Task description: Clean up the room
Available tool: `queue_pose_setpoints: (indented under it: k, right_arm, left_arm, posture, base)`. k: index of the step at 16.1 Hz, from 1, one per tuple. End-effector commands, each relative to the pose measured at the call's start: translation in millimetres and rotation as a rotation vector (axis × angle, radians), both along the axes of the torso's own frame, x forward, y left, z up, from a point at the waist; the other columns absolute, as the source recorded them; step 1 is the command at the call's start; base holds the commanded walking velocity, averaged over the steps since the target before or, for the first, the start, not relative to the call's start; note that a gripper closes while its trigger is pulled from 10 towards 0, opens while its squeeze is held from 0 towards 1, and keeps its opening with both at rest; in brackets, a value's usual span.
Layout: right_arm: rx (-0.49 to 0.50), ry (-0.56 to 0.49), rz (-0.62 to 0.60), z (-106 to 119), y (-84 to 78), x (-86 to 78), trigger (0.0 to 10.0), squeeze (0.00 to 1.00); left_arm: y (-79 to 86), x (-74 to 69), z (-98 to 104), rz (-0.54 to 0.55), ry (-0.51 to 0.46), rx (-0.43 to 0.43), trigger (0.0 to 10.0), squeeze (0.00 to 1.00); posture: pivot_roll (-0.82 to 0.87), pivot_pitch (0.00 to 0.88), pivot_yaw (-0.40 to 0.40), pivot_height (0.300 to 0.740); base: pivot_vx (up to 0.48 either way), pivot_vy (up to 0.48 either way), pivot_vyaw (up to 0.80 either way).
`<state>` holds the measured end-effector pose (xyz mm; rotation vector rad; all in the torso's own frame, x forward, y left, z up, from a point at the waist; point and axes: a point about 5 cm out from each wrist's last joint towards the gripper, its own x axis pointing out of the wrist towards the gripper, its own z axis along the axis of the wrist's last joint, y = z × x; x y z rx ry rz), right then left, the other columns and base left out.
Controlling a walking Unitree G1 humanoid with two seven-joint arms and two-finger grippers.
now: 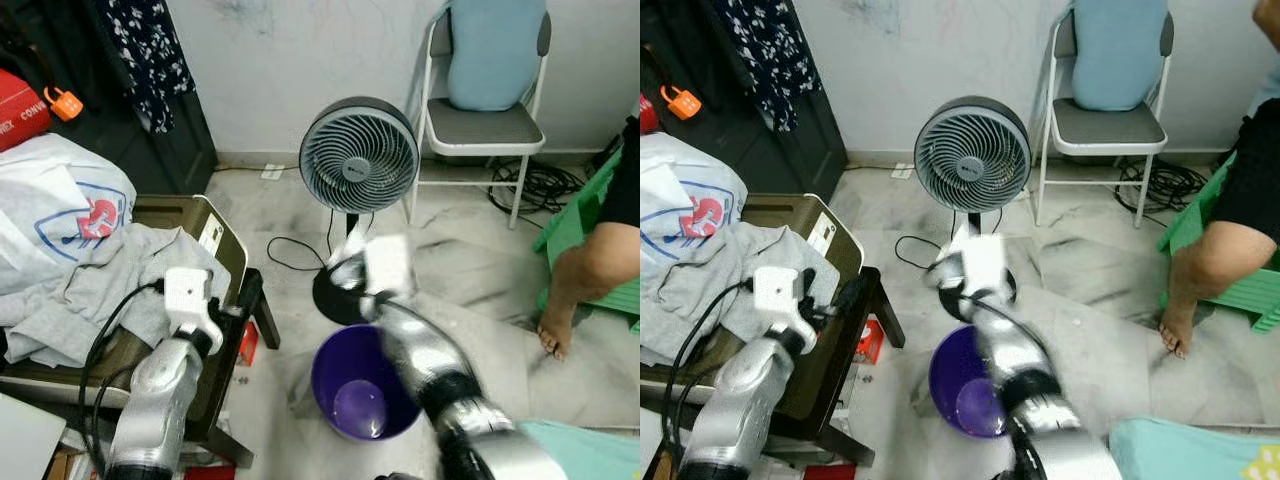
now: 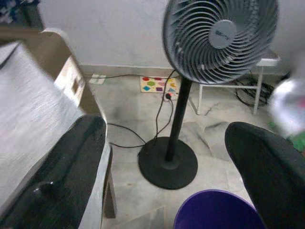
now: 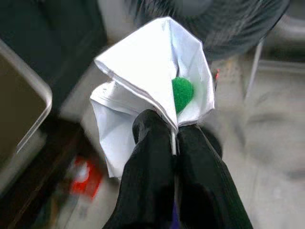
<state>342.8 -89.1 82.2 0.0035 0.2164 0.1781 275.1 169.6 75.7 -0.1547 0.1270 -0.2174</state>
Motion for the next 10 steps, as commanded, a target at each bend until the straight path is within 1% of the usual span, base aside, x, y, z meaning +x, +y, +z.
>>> queue_pose_setpoints:
  k: [1, 3, 5, 6, 7, 8, 10]
  right_arm:
    - [0.025, -0.052, -0.006, 11.3, -7.6, -4.3, 10.0, 0.00]
    - [0.013, -0.103, -0.023, 21.4, -22.7, -15.6, 10.0, 0.00]
    - [0.006, -0.143, -0.027, 30.4, -31.3, -23.6, 10.0, 0.00]
    - [-0.005, -0.167, -0.014, 36.6, -33.6, -27.9, 10.0, 0.00]
    - [-0.014, -0.194, -0.004, 44.9, -37.9, -34.4, 10.0, 0.00]
    - [-0.013, -0.200, -0.001, 46.8, -39.7, -37.3, 10.0, 0.00]
    - [-0.041, -0.192, 0.011, 44.6, -48.2, -53.5, 10.0, 0.00]
  left_arm:
    - [3.5, -4.9, 0.5, 0.038, 0.012, -0.030, 10.0, 0.00]
    - [-0.2, -9.8, 4.9, 0.069, 0.001, -0.068, 10.0, 0.00]
    - [-5.9, -10.3, 11.6, 0.069, -0.023, -0.078, 10.0, 0.00]
    - [-9.3, -8.5, 17.0, 0.062, -0.041, -0.089, 10.0, 0.00]
    - [-12.8, -6.0, 27.9, 0.046, -0.078, -0.111, 10.0, 0.00]
    - [-12.3, -6.4, 30.4, 0.045, -0.085, -0.113, 10.0, 0.00]
    - [-7.4, -14.7, 33.9, 0.046, -0.093, -0.102, 10.0, 0.00]
  posture:
    - [-0.21, 0.023, 0.088, 0.740]
    - [-0.22, 0.000, 0.088, 0.740]
    - [-0.23, 0.000, 0.088, 0.740]
    - [-0.23, 0.000, 0.090, 0.740]
    - [-0.23, 0.000, 0.090, 0.740]
    - [-0.23, 0.000, 0.089, 0.740]
    - [-0.23, 0.000, 0.089, 0.740]
  base:
    - [0.000, 0.000, 0.00]
    - [0.000, 0.000, 0.00]
    - [0.000, 0.000, 0.00]
    - [0.000, 0.000, 0.00]
    - [0.000, 0.000, 0.00]
    - [0.000, 0.000, 0.00]
    - [0.000, 0.000, 0.00]
